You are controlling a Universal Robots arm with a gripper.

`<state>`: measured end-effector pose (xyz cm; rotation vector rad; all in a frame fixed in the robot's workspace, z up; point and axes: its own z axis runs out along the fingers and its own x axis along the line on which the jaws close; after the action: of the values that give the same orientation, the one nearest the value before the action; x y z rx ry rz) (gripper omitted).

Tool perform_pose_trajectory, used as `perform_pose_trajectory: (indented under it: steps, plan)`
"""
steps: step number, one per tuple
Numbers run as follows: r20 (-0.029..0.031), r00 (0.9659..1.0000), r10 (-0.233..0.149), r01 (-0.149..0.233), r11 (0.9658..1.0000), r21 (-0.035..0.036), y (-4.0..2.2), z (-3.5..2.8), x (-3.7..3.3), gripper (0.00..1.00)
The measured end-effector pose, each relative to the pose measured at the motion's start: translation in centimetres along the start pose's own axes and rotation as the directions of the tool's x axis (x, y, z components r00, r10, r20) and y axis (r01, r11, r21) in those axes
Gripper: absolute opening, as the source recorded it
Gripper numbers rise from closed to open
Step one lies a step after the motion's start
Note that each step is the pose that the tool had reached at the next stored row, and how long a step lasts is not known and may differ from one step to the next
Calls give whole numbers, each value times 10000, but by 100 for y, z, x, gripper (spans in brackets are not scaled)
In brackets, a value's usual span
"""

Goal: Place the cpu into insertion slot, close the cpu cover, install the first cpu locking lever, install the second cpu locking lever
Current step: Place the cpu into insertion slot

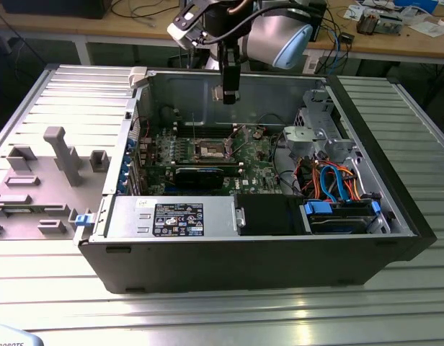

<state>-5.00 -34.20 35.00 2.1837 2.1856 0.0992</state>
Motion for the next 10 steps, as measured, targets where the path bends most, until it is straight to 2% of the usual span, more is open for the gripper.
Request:
perform_pose_trajectory:
  steps: [3, 10]
  plan:
    - [33, 9992, 406, -406, 9992, -4, -11, 63, 0, 54]
    - [32, 9991, 414, -414, 9991, -5, -23, 211, 0, 54]
